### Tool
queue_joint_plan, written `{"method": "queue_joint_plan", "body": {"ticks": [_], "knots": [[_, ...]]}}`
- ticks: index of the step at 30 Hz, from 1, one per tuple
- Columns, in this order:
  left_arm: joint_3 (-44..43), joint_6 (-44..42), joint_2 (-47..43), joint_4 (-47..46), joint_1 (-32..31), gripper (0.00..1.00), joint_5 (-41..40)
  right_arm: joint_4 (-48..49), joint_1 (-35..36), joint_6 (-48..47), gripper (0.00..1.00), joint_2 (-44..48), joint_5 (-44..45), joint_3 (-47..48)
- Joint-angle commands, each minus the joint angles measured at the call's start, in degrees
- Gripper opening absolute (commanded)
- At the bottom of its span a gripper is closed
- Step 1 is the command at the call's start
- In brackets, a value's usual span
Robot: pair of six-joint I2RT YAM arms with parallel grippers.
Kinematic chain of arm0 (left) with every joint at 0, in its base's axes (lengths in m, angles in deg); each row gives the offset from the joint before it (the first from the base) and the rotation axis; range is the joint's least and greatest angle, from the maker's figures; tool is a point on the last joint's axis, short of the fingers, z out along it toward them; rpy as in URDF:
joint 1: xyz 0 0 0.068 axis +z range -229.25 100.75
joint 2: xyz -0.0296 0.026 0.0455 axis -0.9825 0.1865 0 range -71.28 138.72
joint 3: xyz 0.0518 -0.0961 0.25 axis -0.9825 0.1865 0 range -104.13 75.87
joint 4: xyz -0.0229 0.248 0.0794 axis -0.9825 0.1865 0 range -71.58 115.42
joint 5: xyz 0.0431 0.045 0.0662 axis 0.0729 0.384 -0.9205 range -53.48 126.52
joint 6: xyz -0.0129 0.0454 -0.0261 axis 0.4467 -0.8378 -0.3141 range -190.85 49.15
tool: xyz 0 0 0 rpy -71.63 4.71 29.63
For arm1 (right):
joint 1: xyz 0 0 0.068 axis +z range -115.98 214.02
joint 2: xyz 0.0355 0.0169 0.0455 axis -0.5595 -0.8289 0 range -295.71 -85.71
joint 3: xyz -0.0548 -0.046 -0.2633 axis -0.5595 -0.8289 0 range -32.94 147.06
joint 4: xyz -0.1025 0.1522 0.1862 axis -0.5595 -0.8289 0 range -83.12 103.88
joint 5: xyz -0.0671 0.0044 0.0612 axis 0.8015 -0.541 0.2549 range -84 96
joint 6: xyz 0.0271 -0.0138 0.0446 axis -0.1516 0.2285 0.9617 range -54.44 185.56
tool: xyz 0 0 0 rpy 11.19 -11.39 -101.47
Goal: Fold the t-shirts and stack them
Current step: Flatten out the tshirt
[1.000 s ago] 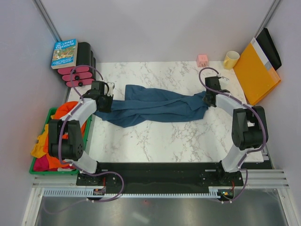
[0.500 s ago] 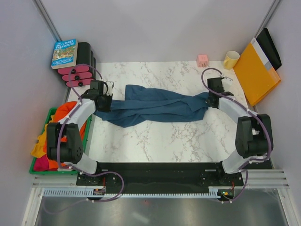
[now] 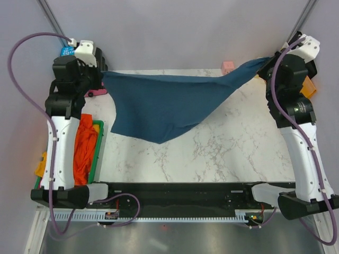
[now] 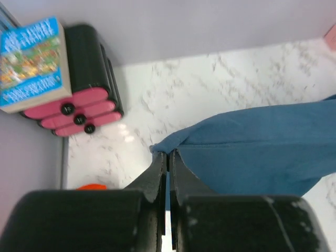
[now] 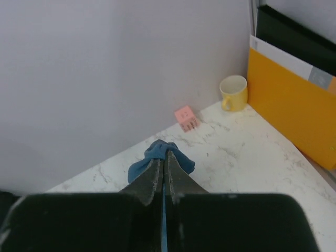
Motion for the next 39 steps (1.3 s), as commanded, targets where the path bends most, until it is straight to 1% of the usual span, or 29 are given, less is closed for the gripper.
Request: {"method": "queue_joint_plan", "body": {"ticks": [1, 4, 5, 6, 8, 11, 16, 20, 22, 25, 26, 29, 32, 33, 35, 38, 39], "knots": [[-7.4, -0.2, -5.9, 5.5, 0.3, 0.02, -2.0, -6.0, 3.2, -7.0, 0.0, 1.5, 0.8, 8.1], [-8.2, -1.9, -10.8, 6.4, 0.3, 0.02, -3.4, -10.8, 6.7, -10.7, 0.0, 2.0, 0.0, 11.3], [-7.4, -2.7, -12.2, 6.5, 0.3, 0.02, -3.9, -12.7, 7.6, -11.7, 0.0, 3.4, 0.5, 11.7], [-6.9, -3.1, -15.5, 6.7, 0.3, 0.02, -4.4, -13.5, 8.9, -12.3, 0.0, 4.3, 2.3, 12.6], [-5.4, -3.8, -18.7, 6.9, 0.3, 0.02, -4.4, -14.5, 9.5, -13.6, 0.0, 8.1, 4.3, 13.0], [-5.5, -3.9, -23.8, 7.8, 0.4, 0.02, -5.1, -14.9, 9.9, -15.1, 0.0, 12.5, 7.0, 15.0], [-7.5, -4.5, -30.1, 8.6, 0.5, 0.02, -7.2, -15.6, 10.6, -16.4, 0.0, 14.9, 8.7, 21.4], [-10.3, -4.4, -31.1, 9.3, 0.5, 0.02, -8.4, -15.4, 11.0, -16.9, 0.0, 14.4, 9.4, 26.4], [-13.1, -4.6, -30.4, 9.4, 0.5, 0.02, -9.1, -15.6, 10.9, -17.1, 0.0, 12.7, 8.6, 31.1], [-16.8, -5.3, -28.1, 9.4, 0.3, 0.02, -9.8, -15.1, 10.9, -16.9, 0.0, 10.0, 8.4, 35.4], [-17.0, -5.4, -27.3, 9.4, 0.0, 0.02, -9.8, -15.3, 11.0, -16.7, 0.0, 9.6, 8.4, 35.5], [-14.2, -5.8, -26.6, 8.3, -0.6, 0.02, -10.5, -15.2, 10.9, -15.2, 0.0, 8.5, 9.2, 31.6], [-6.6, -5.8, -27.3, 5.7, -0.6, 0.02, -9.5, -14.3, 10.8, -13.7, 0.0, 9.0, 11.4, 21.8], [-3.4, -5.8, -27.3, 4.1, -0.6, 0.02, -9.3, -13.8, 10.9, -13.3, 0.0, 9.2, 11.7, 20.1], [-0.7, -6.1, -27.0, 2.6, -0.6, 0.02, -8.9, -11.3, 10.9, -13.6, 0.0, 9.2, 12.4, 16.5], [1.8, -6.3, -24.5, -0.6, -0.6, 0.02, -7.9, -9.2, 10.9, -13.9, 0.0, 6.5, 13.0, 15.4], [2.3, -6.1, -22.4, -2.2, -0.6, 0.02, -7.8, -7.5, 10.9, -14.3, 0.0, 4.2, 13.9, 14.9]]}}
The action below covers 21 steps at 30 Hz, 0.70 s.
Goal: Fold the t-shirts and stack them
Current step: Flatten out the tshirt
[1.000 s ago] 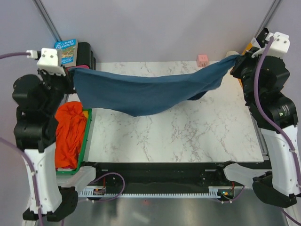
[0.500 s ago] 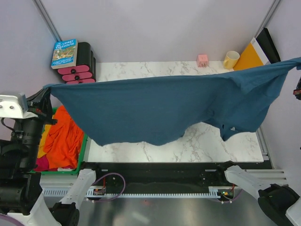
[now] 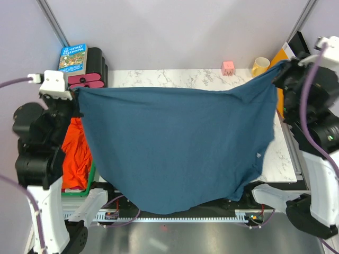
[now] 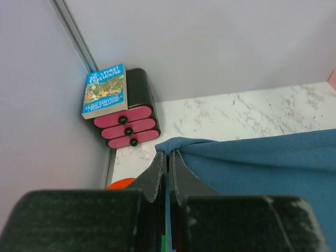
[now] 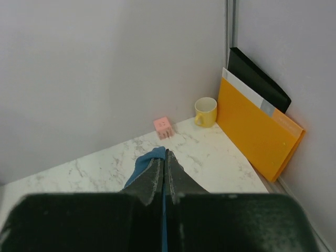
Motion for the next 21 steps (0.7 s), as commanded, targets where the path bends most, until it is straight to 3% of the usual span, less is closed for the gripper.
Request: {"method": "queue_joint_plan", "body": {"ticks": [1, 7, 12, 15, 21], "knots": [[2.7, -1.9, 4.9, -9.1, 0.1, 0.02, -1.1, 7.5, -0.1, -0.5, 0.0, -4.7, 4.8, -1.5], [2.9, -0.9, 14.5, -15.8, 0.2, 0.02, -0.2, 13.4, -1.6, -0.8, 0.0, -14.9, 4.3, 1.7], [-6.6, -0.3, 18.7, -15.7, 0.2, 0.02, 0.0, 13.1, -1.5, -0.7, 0.0, -19.9, 0.0, 12.1], [-12.3, 0.2, 18.8, -13.6, 0.2, 0.02, 0.7, 12.8, -1.4, -1.5, 0.0, -19.3, -1.2, 17.1], [-13.8, 1.5, 11.8, -8.4, 0.2, 0.02, 1.1, 12.2, -1.4, -1.6, 0.0, -10.0, -0.8, 9.5]]}}
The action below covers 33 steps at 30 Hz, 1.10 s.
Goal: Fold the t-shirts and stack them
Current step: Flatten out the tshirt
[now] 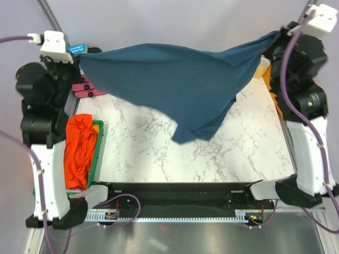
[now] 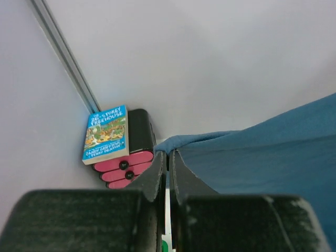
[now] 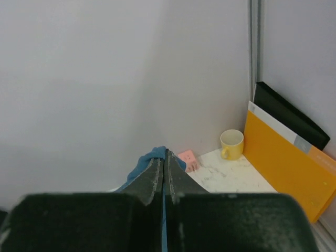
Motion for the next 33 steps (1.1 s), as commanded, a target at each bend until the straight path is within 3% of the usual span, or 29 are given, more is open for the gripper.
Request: {"method": "queue_joint_plan", "body": {"ticks": [1, 6, 10, 13, 20, 23, 29, 33], "knots": [[-1.7, 1.5, -8.3, 1.9, 0.2, 0.02, 0.4, 2.4, -0.1, -1.0, 0.0, 9.1, -0.1, -4.3], [-1.4, 1.2, -18.2, 6.0, 0.2, 0.02, -0.7, 2.0, 0.4, -3.4, 0.0, 16.9, -0.9, -4.0], [-5.4, 0.6, -21.0, 8.2, 0.2, 0.02, -3.0, 1.7, 1.5, -4.0, 0.0, 17.1, -1.5, 4.6], [-8.9, -0.5, -20.6, 9.6, 0.1, 0.02, -4.2, 1.7, 1.8, -3.5, 0.0, 15.9, -2.4, 8.8], [-10.2, -1.7, -17.4, 8.8, -1.4, 0.02, -4.7, 0.2, 1.8, -2.3, 0.0, 12.9, -0.4, 8.5], [-5.4, -2.8, -16.8, 5.1, -2.0, 0.02, -4.4, 0.4, 1.9, -2.1, 0.0, 11.9, 1.9, 4.1], [15.2, -3.5, -15.5, -5.1, -1.9, 0.02, -1.6, 7.6, 1.4, -2.1, 0.0, 11.0, 5.5, -16.7], [27.6, -3.5, -8.0, -14.2, -1.7, 0.02, 0.2, 11.3, -2.6, 2.3, 0.0, 5.7, 1.5, -26.9]]}}
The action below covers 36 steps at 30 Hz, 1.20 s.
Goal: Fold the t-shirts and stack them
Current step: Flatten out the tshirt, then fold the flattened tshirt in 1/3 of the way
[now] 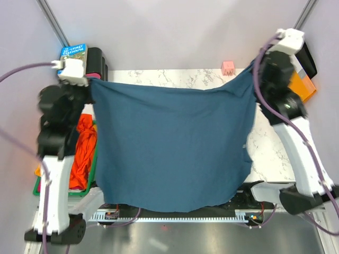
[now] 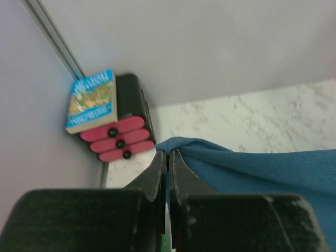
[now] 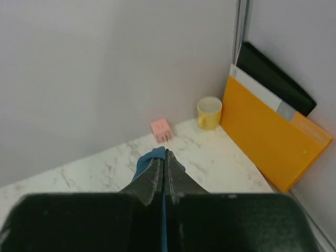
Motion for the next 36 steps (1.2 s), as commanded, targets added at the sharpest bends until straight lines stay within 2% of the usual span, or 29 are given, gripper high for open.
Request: {"method": "queue_joint_plan", "body": {"ticks": [1, 4, 8, 12, 20, 29, 36], "knots": [[9.6, -2.2, 8.7, -12.1, 0.3, 0.02, 1.8, 8.8, -4.0, 4.1, 0.0, -7.4, -1.7, -8.4], [12.6, -2.6, 16.0, -17.9, 0.4, 0.02, 2.1, 12.8, -5.5, 4.4, 0.0, -14.1, -2.2, -11.1], [12.7, -3.0, 25.6, -23.1, 0.4, 0.02, 1.3, 14.3, -7.4, 4.0, 0.0, -24.7, -2.6, -7.7], [11.1, -4.1, 33.2, -26.9, 0.6, 0.02, -1.5, 14.1, -8.1, 2.5, 0.0, -37.0, -2.5, 1.9], [0.8, -4.1, 46.7, -26.5, 2.7, 0.02, -5.2, 13.3, -8.7, 5.2, 0.0, -51.4, -7.8, 18.6], [-2.0, -4.2, 54.8, -28.5, 3.0, 0.02, -8.5, 14.3, -7.5, 5.6, 0.0, -61.3, -10.8, 26.5], [-3.5, -3.0, 55.2, -28.5, 3.4, 0.02, -8.8, 13.1, -7.3, 6.6, 0.0, -61.4, -9.8, 25.8]]}}
